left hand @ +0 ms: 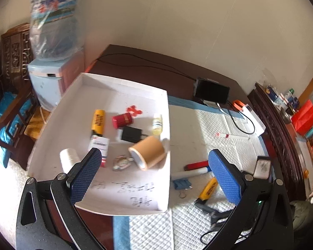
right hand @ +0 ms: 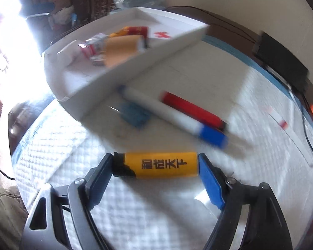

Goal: Organize rigid objects
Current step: 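Grasp the second yellow lighter with the right tool while the left tool grasps the white plug, then carry the yellow lighter and white plug into the white tray and open both tools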

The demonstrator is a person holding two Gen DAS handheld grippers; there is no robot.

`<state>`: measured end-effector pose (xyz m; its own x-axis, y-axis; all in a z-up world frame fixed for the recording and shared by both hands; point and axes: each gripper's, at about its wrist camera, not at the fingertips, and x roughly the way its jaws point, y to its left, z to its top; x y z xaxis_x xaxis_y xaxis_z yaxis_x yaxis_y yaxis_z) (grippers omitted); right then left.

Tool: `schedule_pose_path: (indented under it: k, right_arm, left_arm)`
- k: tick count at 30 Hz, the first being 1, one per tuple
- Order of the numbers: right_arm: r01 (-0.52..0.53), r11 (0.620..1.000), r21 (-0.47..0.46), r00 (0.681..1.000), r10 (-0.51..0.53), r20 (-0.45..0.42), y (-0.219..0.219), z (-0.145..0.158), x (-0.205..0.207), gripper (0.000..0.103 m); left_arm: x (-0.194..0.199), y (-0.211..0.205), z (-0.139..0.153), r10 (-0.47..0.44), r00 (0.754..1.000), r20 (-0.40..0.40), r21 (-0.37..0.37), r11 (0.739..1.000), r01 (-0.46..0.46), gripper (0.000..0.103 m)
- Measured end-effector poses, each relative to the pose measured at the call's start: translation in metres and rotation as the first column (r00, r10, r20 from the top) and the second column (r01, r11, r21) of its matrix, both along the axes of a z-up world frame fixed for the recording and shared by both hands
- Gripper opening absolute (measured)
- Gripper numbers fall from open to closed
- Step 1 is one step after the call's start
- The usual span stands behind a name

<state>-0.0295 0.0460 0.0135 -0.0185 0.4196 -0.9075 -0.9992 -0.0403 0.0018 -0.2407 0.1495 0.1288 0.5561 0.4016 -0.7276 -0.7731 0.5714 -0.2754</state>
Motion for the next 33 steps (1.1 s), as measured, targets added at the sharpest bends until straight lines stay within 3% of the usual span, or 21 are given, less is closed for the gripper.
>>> schedule_pose_path:
  k: [2, 5, 10, 14, 18, 21, 23, 24, 25, 26, 29, 33]
  right_arm:
    - [0.071, 0.997, 0.003, 0.997, -0.071, -0.019, -0.009, 0.002, 0.029, 0.080]
    - [0.162, 0.984, 0.075, 0.972, -0.146, -0.185, -0.031, 0.024, 0.066, 0.080]
    - [0.339, 0.911, 0.236, 0.923, -0.273, -0.270, -0.078, 0.085, 0.124, 0.080]
    - [0.448, 0.841, 0.302, 0.884, -0.367, -0.290, -0.120, 0.111, 0.158, 0.080]
    - [0.537, 0.794, 0.284, 0.834, -0.448, -0.323, -0.151, 0.105, 0.178, 0.080]
    - [0.578, 0.773, 0.261, 0.804, -0.484, -0.346, -0.170, 0.100, 0.191, 0.080]
    - [0.584, 0.769, 0.258, 0.799, -0.490, -0.348, -0.181, 0.101, 0.194, 0.080]
    - [0.583, 0.769, 0.262, 0.800, -0.489, -0.347, -0.185, 0.102, 0.194, 0.080]
    - [0.579, 0.769, 0.269, 0.804, -0.486, -0.343, -0.189, 0.105, 0.194, 0.080]
    - [0.572, 0.770, 0.281, 0.810, -0.480, -0.336, -0.190, 0.108, 0.193, 0.080]
    - [0.562, 0.764, 0.318, 0.820, -0.463, -0.336, -0.188, 0.120, 0.191, 0.080]
    - [0.543, 0.737, 0.403, 0.834, -0.421, -0.356, -0.179, 0.154, 0.192, 0.080]
  left_arm:
    - [0.015, -0.004, -0.006, -0.034, 0.999, -0.010, -0.014, 0.999, 0.034, 0.103]
    - [0.042, -0.013, -0.018, -0.101, 0.995, -0.026, -0.037, 0.994, 0.100, 0.103]
    - [0.095, -0.039, -0.038, -0.254, 0.966, -0.054, -0.080, 0.965, 0.249, 0.103]
    - [0.147, -0.071, -0.058, -0.397, 0.911, -0.110, -0.114, 0.916, 0.385, 0.103]
    - [0.197, -0.105, -0.077, -0.528, 0.836, -0.149, -0.108, 0.849, 0.517, 0.095]
    - [0.225, -0.119, -0.097, -0.567, 0.792, -0.227, -0.123, 0.823, 0.554, 0.070]
    - [0.236, -0.124, -0.107, -0.579, 0.776, -0.249, -0.138, 0.815, 0.563, 0.060]
    - [0.237, -0.127, -0.107, -0.579, 0.771, -0.264, -0.106, 0.812, 0.574, 0.052]
    - [0.239, -0.132, -0.108, -0.584, 0.759, -0.288, -0.084, 0.805, 0.587, 0.036]
    - [0.241, -0.135, -0.107, -0.587, 0.750, -0.304, -0.070, 0.799, 0.597, 0.026]
    - [0.238, -0.131, -0.105, -0.582, 0.767, -0.269, -0.091, 0.808, 0.581, 0.026]
    - [0.213, -0.113, -0.068, -0.531, 0.826, -0.189, -0.046, 0.845, 0.532, 0.026]
